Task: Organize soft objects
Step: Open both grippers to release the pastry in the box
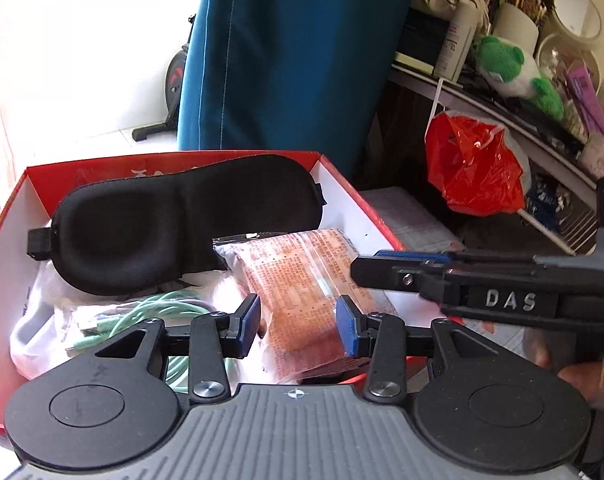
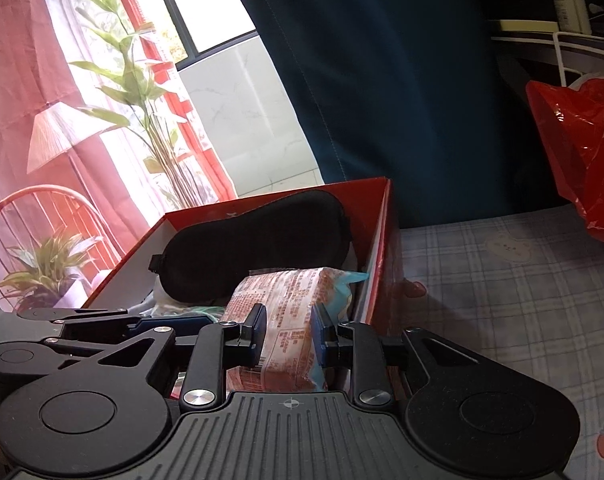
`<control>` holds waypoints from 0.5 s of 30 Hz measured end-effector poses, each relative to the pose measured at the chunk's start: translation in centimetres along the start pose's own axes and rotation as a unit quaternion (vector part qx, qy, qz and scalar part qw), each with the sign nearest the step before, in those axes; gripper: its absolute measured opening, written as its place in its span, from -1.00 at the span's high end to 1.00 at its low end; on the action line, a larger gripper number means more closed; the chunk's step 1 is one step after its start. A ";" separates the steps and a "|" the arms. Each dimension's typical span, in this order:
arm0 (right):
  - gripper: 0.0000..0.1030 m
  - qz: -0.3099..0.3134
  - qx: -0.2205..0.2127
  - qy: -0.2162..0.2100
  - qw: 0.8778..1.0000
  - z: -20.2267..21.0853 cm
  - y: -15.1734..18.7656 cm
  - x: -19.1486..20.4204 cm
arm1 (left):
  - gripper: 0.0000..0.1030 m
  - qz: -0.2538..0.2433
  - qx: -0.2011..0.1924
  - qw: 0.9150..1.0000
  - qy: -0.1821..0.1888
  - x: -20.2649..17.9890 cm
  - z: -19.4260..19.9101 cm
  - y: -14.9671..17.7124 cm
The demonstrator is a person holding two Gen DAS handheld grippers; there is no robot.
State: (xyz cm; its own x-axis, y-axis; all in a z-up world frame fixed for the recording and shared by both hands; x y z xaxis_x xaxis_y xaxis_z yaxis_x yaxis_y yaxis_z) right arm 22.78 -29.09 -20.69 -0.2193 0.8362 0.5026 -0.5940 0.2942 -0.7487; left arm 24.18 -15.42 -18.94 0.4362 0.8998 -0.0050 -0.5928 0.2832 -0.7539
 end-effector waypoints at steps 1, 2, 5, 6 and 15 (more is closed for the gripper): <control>0.55 0.002 -0.002 0.001 1.000 0.2 0.0 0.1 | 0.13 -0.004 -0.001 1.000 -0.003 -0.1 0.1 0.0; 0.55 0.008 -0.003 0.005 1.000 0.5 -0.1 0.3 | 0.05 -0.007 -0.004 1.000 -0.006 0.0 0.4 0.1; 0.53 0.038 -0.010 0.018 0.999 1.3 0.1 1.1 | -0.20 -0.021 -0.028 0.999 -0.031 0.2 1.8 0.4; 0.52 0.046 -0.013 0.019 0.999 1.6 0.2 1.5 | -0.20 -0.022 -0.041 0.998 -0.046 0.5 2.6 0.5; 0.43 0.131 -0.004 0.010 0.991 4.6 2.3 4.9 | -0.51 -0.013 -0.095 0.992 -0.079 3.9 8.8 3.4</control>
Point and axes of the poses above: each gripper's, at about its wrist camera, not at the fingertips, and z roughly against the way its jaws point, x to its left, y to its underside, the point moved 4 cm from there along -z, roughly the way its jaws point, and after that the axes turned 14 degrees about -y, right-handed, at the moved point
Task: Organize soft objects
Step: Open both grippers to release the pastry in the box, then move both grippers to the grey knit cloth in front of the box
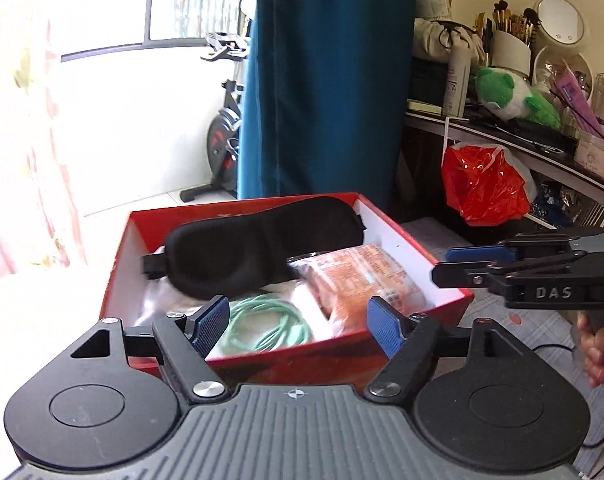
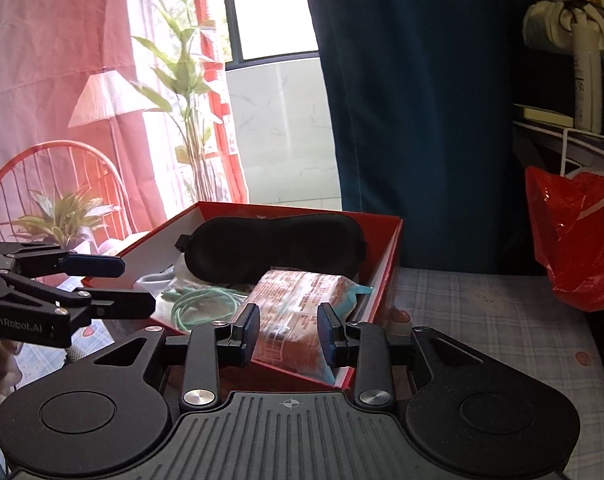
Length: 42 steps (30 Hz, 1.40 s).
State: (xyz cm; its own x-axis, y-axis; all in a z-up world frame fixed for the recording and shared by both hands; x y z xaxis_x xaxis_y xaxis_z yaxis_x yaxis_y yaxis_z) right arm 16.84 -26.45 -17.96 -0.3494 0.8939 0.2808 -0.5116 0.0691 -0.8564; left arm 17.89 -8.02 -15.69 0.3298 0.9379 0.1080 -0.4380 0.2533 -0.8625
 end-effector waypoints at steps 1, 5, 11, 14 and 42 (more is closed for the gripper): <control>0.42 0.003 -0.003 -0.007 1.000 0.4 0.2 0.3 | -0.51 0.004 -0.001 1.000 -0.004 0.7 0.6 0.4; 0.41 0.007 -0.008 -0.036 0.999 1.6 1.5 1.8 | -0.56 0.023 0.001 1.000 -0.015 3.4 2.9 2.2; 0.34 -0.004 0.031 -0.048 0.998 0.3 4.6 2.8 | -0.67 0.040 0.030 0.998 -0.047 6.5 2.8 5.8; 0.15 -0.022 0.047 -0.043 0.998 -1.1 6.7 2.9 | -0.68 0.055 0.054 0.995 -0.065 7.8 1.8 7.8; -0.43 0.016 0.084 -0.004 0.996 -7.1 13.8 5.3 | -1.00 0.060 0.123 0.984 -0.116 8.2 -1.9 14.5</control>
Point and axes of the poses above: each gripper's, at about its wrist camera, not at the fingertips, and z roughly against the way its jaws point, x to its left, y to its underside, the point moved 4 cm from there along -z, roughly the way its jaws point, and after that the axes turned 14 degrees about -y, right-handed, at the moved point
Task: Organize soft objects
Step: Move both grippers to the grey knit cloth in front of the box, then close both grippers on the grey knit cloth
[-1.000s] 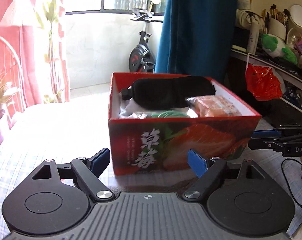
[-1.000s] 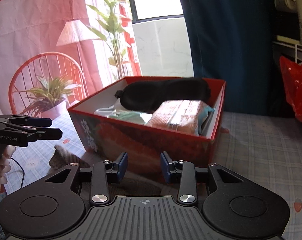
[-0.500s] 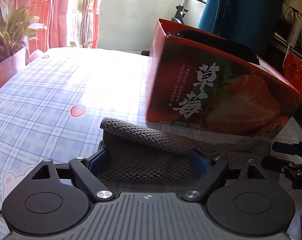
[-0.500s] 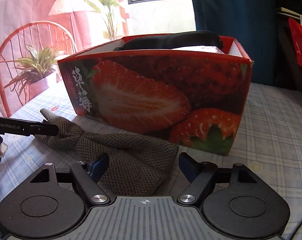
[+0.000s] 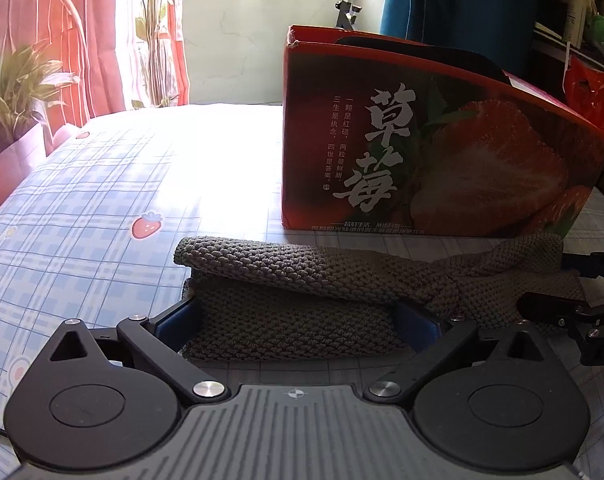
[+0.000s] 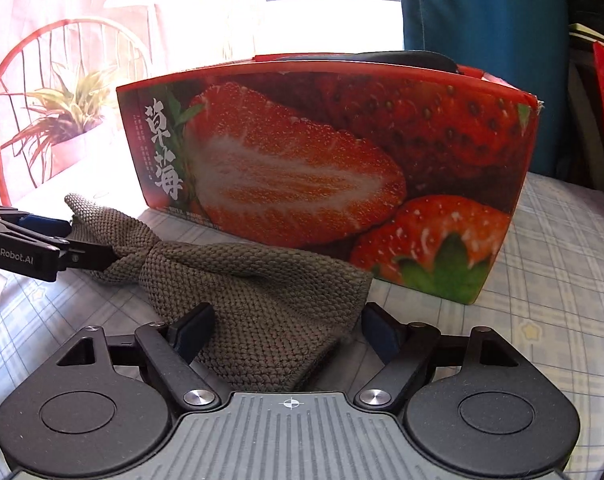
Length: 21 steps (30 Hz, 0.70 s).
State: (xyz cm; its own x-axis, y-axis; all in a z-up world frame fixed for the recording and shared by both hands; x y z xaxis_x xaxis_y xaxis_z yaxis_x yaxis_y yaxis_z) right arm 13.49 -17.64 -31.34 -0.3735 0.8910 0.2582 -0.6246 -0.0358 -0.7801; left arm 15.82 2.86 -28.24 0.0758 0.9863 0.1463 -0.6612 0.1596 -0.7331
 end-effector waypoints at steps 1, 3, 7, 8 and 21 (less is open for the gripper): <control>-0.37 0.001 -0.002 -0.001 1.000 0.1 0.0 0.0 | -1.00 0.003 0.001 1.000 0.002 0.0 0.1 0.0; -0.19 0.004 -0.005 -0.007 1.000 0.3 0.1 0.1 | -1.00 0.009 0.002 1.000 0.003 0.1 0.2 0.1; 0.18 0.011 -0.015 -0.012 1.000 1.0 0.3 0.3 | -1.00 0.010 -0.003 1.000 -0.002 -0.3 0.3 0.3; 0.21 0.011 -0.017 -0.013 1.000 1.1 0.3 0.3 | -1.00 0.008 -0.003 1.000 -0.004 -0.4 0.3 0.2; 0.68 0.020 -0.022 -0.028 0.999 1.8 0.5 0.9 | -0.97 0.084 -0.001 0.996 0.009 2.3 0.1 -0.1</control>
Point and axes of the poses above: each gripper's, at about its wrist camera, not at the fingertips, and z roughly against the way its jaws point, x to its left, y to its underside, the point moved 4 cm from there along -z, roughly the way its jaws point, and after that the axes turned 14 degrees about -y, right-handed, at the moved point
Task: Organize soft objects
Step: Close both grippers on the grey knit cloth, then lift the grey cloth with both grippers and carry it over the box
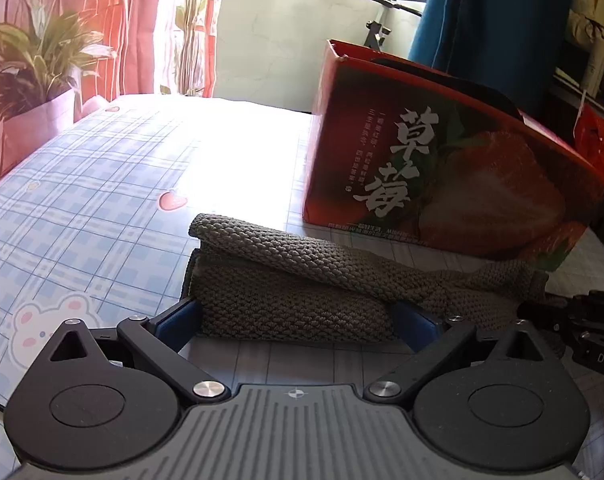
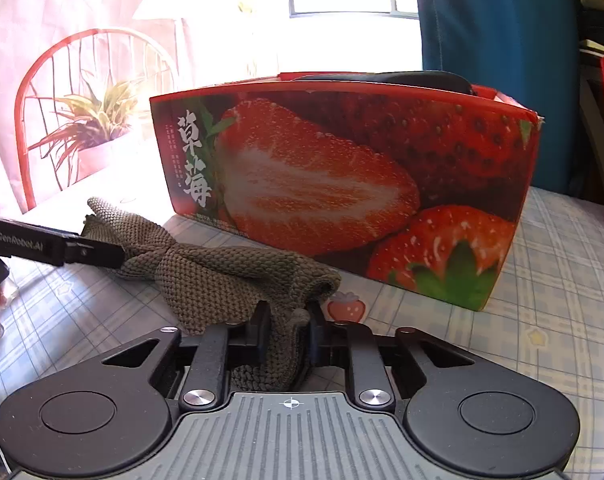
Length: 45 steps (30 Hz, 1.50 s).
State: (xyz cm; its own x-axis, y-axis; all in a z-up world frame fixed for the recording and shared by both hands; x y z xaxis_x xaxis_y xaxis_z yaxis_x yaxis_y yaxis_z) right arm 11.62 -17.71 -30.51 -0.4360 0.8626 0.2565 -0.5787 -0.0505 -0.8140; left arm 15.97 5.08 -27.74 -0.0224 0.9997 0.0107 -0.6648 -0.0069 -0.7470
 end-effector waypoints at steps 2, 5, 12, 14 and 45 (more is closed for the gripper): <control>0.69 -0.001 0.000 -0.002 1.000 0.0 0.0 0.0 | -0.95 0.019 0.003 1.000 0.003 0.6 -0.1 -0.3; 0.68 -0.001 0.001 -0.002 1.000 0.0 0.0 0.0 | -0.89 0.053 0.005 0.999 -0.005 1.7 -0.2 -0.9; 0.66 -0.004 0.002 0.000 1.000 -0.2 0.1 -0.1 | -0.91 0.129 0.020 0.991 -0.037 5.4 -1.4 -2.0; 0.66 -0.003 0.003 0.000 1.000 -0.2 0.1 -0.1 | -0.91 0.123 0.026 0.992 -0.024 5.1 -2.0 -2.6; 0.84 -0.059 0.004 0.005 0.998 1.1 0.4 -1.6 | 0.47 -0.024 -0.018 0.999 0.014 -2.5 0.7 0.6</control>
State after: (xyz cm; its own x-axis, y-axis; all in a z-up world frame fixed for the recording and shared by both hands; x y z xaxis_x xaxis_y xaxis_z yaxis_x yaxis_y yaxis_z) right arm 11.37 -19.67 -30.67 -0.3580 0.8679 0.3445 -0.6313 0.0468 -0.7741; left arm 15.16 2.54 -27.74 0.0298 0.9991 0.0297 -0.6370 0.0419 -0.7697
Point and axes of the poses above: each gripper's, at about its wrist camera, not at the fingertips, and z roughly against the way its jaws point, x to its left, y to its underside, the point moved 4 cm from there along -z, roughly the way its jaws point, and after that the axes turned 14 degrees about -y, right-handed, at the moved point
